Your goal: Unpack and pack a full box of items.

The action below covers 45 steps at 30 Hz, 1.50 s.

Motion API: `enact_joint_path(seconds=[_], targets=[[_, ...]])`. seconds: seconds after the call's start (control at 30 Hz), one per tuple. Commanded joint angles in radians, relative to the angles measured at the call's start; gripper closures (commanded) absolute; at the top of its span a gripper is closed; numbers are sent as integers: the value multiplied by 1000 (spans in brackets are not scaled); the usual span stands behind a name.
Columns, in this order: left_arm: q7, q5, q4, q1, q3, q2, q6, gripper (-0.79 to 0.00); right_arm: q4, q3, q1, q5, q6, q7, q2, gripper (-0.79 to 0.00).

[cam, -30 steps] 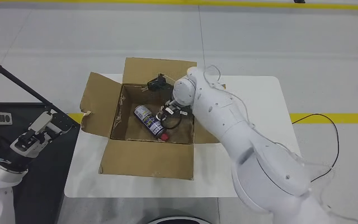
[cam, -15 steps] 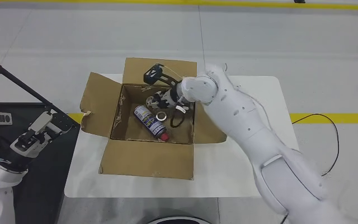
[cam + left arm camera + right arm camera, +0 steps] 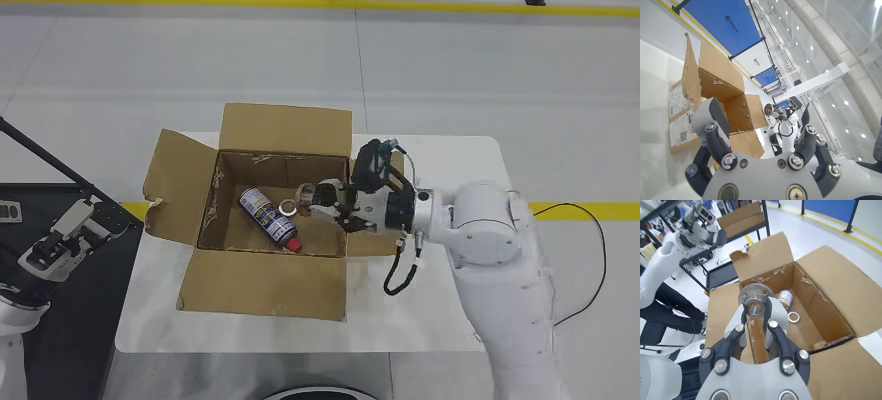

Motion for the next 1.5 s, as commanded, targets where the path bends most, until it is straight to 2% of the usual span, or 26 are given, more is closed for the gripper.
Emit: enact_joint_path(seconds=[0.0,0.4,0.63,0.7,0.83,0.97,1.07,1.23,1.47], targets=[[0,0,0,0,0,0,0,-785,-16,30,-22,20,-16,-18,7,0],[0,0,0,0,0,0,0,-785,-4,103,-41,110,-68,-124,38,0],[0,0,0,0,0,0,0,-785,-28,173,-59,43,39,-158,59,0],[0,0,0,0,0,0,0,-785,-45,211,-76,7,100,-161,66,0],[0,0,0,0,0,0,0,-785,-81,272,-98,-97,285,-143,79,0],[0,0,0,0,0,0,0,-785,-77,282,-83,-195,455,-95,88,0],[0,0,0,0,0,0,0,-785,-42,270,-46,-324,623,-55,93,0],[0,0,0,0,0,0,0,-785,106,224,50,-464,791,29,98,0],[0,0,0,0,0,0,0,-785,395,138,196,-590,910,104,97,0]])
